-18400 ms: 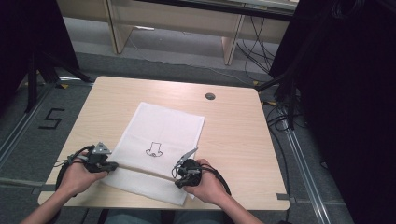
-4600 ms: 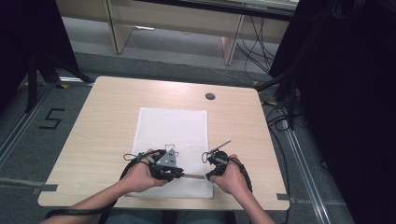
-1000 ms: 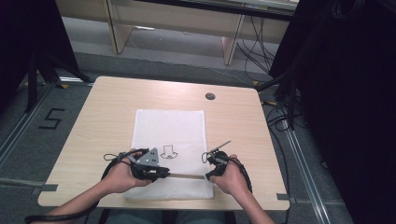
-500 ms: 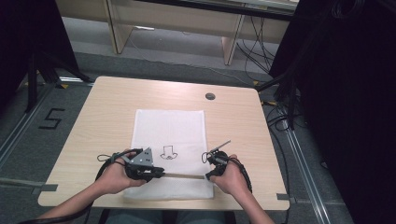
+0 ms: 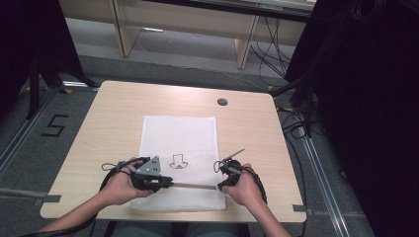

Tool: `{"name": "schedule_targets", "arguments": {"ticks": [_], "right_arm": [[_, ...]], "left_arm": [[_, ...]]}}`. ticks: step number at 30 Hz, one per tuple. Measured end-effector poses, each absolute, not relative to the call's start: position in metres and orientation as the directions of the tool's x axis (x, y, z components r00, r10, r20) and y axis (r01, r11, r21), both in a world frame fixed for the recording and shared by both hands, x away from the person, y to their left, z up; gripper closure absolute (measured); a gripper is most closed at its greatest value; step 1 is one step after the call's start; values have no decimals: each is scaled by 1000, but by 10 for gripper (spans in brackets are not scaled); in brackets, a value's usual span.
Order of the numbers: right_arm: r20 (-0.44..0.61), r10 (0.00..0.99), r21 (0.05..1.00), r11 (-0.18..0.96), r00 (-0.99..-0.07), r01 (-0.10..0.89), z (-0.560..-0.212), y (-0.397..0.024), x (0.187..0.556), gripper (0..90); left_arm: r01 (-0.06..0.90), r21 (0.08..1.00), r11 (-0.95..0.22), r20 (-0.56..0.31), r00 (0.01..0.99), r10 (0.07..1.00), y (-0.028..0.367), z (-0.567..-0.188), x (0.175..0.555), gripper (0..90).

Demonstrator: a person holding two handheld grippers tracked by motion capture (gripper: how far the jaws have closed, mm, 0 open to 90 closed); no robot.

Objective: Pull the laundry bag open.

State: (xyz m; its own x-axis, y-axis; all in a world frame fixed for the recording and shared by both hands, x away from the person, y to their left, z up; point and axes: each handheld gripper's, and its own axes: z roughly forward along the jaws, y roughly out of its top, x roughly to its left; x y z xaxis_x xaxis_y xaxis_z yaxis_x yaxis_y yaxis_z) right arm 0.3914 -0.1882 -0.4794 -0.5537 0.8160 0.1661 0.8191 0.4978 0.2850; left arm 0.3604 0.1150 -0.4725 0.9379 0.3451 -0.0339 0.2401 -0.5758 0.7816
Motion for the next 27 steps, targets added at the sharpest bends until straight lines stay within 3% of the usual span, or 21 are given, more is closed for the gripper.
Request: {"name": "schedule_targets", "arguments": {"ticks": [27], "right_arm": [[170, 815, 290, 495, -553, 819, -480, -189, 391, 900]], "left_arm": [[249, 777, -578, -34, 934, 356, 123, -472, 359, 822]]}}
